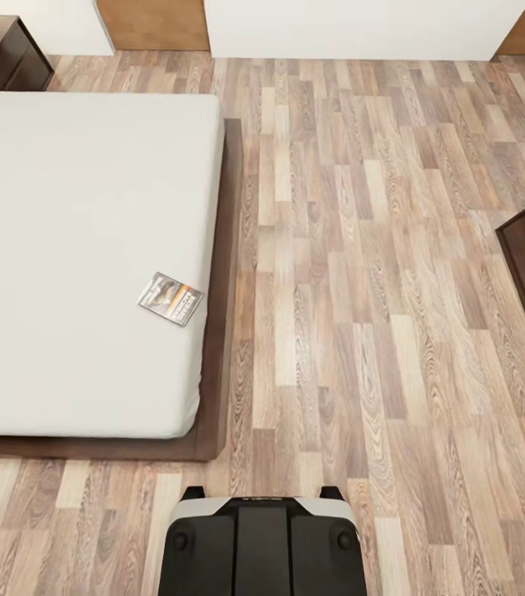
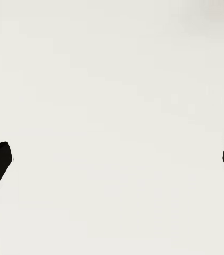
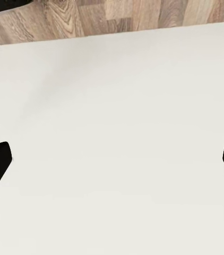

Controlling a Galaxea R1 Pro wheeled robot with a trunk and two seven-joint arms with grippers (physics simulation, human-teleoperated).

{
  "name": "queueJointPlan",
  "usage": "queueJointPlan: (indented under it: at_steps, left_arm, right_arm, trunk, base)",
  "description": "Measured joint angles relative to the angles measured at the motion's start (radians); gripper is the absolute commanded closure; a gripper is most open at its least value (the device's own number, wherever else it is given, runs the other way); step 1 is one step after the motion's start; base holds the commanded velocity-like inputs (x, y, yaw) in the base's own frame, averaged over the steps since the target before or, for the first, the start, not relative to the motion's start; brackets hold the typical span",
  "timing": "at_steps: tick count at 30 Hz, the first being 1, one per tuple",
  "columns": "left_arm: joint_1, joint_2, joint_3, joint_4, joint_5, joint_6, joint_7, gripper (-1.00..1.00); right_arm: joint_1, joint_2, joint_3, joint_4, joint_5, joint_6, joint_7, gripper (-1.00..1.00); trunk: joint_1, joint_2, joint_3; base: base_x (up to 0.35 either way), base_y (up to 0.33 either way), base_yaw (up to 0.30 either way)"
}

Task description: In the bedroom, move the book from the bed onto either nightstand, and place the two sandals side by side next to the bed.

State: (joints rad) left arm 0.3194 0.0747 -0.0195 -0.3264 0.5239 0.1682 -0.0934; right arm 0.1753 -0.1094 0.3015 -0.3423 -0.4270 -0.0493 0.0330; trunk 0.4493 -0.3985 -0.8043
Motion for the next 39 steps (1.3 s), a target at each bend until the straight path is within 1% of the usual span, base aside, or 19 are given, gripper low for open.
queueJointPlan:
  at_steps: [16,26,34,39]
  left_arm:
    - [0.0,0.0,0.0,0.0,0.0,0.0,0.0,-1.0]
    - [0.0,0.0,0.0,0.0,0.0,0.0,0.0,-1.0]
    - [0.0,0.0,0.0,0.0,0.0,0.0,0.0,-1.0]
    - [0.0,0.0,0.0,0.0,0.0,0.0,0.0,-1.0]
  right_arm:
    - [0.0,0.0,0.002,0.0,0.0,0.0,0.0,-1.0]
    - [0.0,0.0,0.003,0.0,0.001,-0.001,0.001,-1.0]
    - [0.0,0.0,0.007,-0.001,0.004,-0.001,0.003,-1.0]
    - [0.0,0.001,0.022,-0.002,0.005,0.0,0.003,-1.0]
  trunk:
    - [0.0,0.0,0.023]
    - [0.0,0.0,0.038]
    - [0.0,0.0,0.051]
    - [0.0,0.0,0.059]
  base:
    - [0.0,0.0,-0.175]
    - [0.0,0.0,-0.13]
    - [0.0,0.0,-0.023]
    - [0.0,0.0,0.105]
